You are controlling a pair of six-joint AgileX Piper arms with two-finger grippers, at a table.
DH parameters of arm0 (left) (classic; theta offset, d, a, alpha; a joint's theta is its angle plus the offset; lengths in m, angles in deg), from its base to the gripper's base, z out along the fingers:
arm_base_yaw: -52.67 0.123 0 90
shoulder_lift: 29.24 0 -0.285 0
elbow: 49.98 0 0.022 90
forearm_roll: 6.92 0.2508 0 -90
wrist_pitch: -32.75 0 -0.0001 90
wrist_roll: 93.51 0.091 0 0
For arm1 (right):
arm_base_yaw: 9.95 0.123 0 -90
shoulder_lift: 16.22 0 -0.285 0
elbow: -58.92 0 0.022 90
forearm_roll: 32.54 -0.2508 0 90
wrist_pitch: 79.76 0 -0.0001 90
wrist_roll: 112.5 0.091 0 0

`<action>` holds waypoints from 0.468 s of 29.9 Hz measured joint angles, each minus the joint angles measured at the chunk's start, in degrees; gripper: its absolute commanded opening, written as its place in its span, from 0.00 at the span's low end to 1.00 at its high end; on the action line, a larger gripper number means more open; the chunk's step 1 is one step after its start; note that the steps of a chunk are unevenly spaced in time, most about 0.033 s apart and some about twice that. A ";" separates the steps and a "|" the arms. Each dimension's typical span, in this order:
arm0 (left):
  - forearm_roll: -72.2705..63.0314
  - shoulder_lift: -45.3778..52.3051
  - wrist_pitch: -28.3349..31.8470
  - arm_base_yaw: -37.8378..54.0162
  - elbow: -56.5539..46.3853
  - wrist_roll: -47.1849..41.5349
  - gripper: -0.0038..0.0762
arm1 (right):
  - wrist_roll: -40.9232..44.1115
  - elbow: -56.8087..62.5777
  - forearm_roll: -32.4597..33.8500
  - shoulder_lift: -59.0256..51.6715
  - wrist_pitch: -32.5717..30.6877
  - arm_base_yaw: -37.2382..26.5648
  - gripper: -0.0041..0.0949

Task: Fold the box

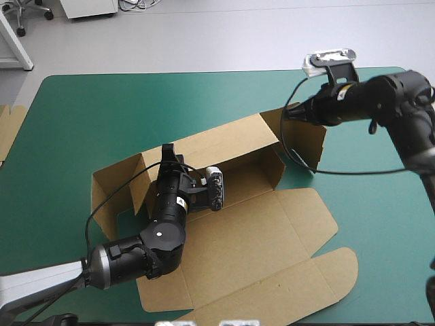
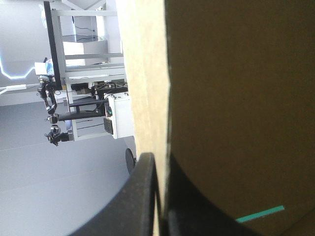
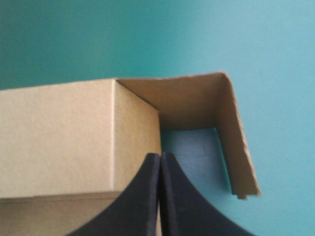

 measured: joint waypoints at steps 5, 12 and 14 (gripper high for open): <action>0.14 0.00 0.05 0.00 -0.06 0.00 0.03 | -2.41 -13.69 -8.78 12.15 -6.30 -5.06 0.02; 0.24 0.00 0.05 0.00 -0.06 0.00 0.03 | -4.39 -17.77 -13.32 20.04 -7.01 -9.77 0.02; 0.24 0.00 0.05 0.00 -0.06 0.00 0.04 | -5.63 -17.79 -16.08 21.78 -7.01 -10.53 0.02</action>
